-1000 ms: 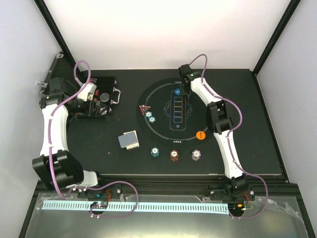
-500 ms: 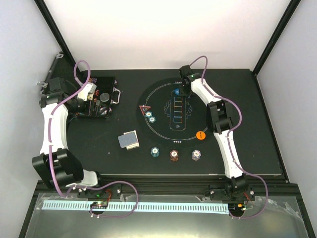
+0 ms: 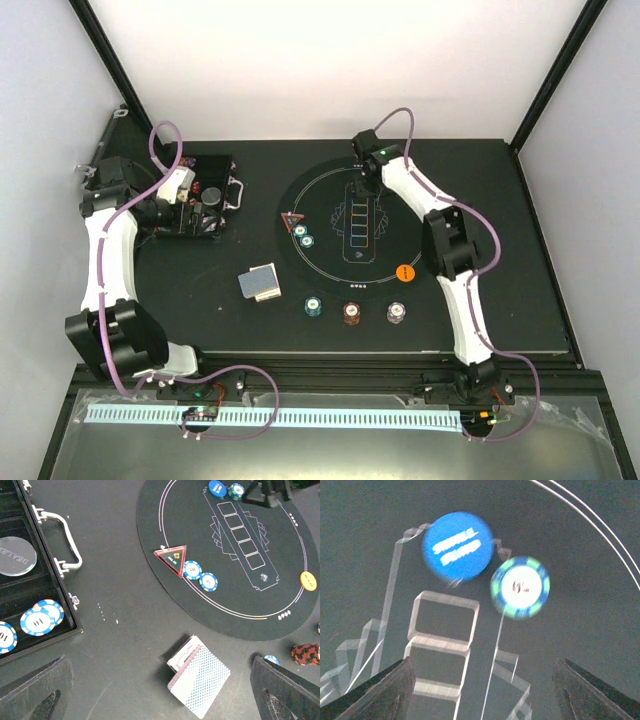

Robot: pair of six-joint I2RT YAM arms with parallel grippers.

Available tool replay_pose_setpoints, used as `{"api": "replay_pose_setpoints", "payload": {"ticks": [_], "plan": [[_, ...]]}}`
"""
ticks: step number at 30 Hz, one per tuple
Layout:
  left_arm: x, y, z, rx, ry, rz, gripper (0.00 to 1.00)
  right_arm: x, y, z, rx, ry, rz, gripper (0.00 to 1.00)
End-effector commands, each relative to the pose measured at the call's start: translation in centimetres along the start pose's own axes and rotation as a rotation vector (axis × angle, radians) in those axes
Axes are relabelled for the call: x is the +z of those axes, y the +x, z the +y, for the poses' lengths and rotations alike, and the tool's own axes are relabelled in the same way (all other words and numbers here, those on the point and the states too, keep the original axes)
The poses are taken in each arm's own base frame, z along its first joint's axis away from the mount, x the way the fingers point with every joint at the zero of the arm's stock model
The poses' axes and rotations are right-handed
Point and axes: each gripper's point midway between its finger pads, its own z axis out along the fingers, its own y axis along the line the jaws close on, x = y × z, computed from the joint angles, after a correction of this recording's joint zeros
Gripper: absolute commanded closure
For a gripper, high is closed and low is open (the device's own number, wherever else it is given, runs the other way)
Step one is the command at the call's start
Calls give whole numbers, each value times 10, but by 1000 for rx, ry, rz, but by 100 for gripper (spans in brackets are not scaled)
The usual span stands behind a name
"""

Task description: Distribute texas hold em gaming equipment

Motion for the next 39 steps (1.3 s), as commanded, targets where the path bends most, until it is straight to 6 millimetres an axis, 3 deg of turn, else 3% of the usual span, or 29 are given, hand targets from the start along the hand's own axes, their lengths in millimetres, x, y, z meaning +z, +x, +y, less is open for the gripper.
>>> {"api": "replay_pose_setpoints", "payload": {"ticks": [1,4,9,12,16,21,27,39], "plan": [[-13,-12,-9,32,13,-38,1,-98,7,52,-98,-54,-137,22],[-15,-13,-10,38,10,-42,1,-124,54,106,-207,-119,-133,21],[-16,-11,-11,42,7,-41,1,-141,150,175,-358,-230,-40,18],[-17,-11,-11,42,7,-41,1,-146,195,202,-420,-276,11,18],[-17,-12,-11,40,10,-46,1,-141,236,212,-467,-278,73,16],[-18,-14,-12,42,12,-51,1,-130,267,208,-500,-261,130,15],[-20,-15,-12,45,7,-52,1,-121,286,205,-517,-266,168,17],[-22,-17,-12,51,-2,-58,1,-113,298,211,-536,-276,190,33]]}}
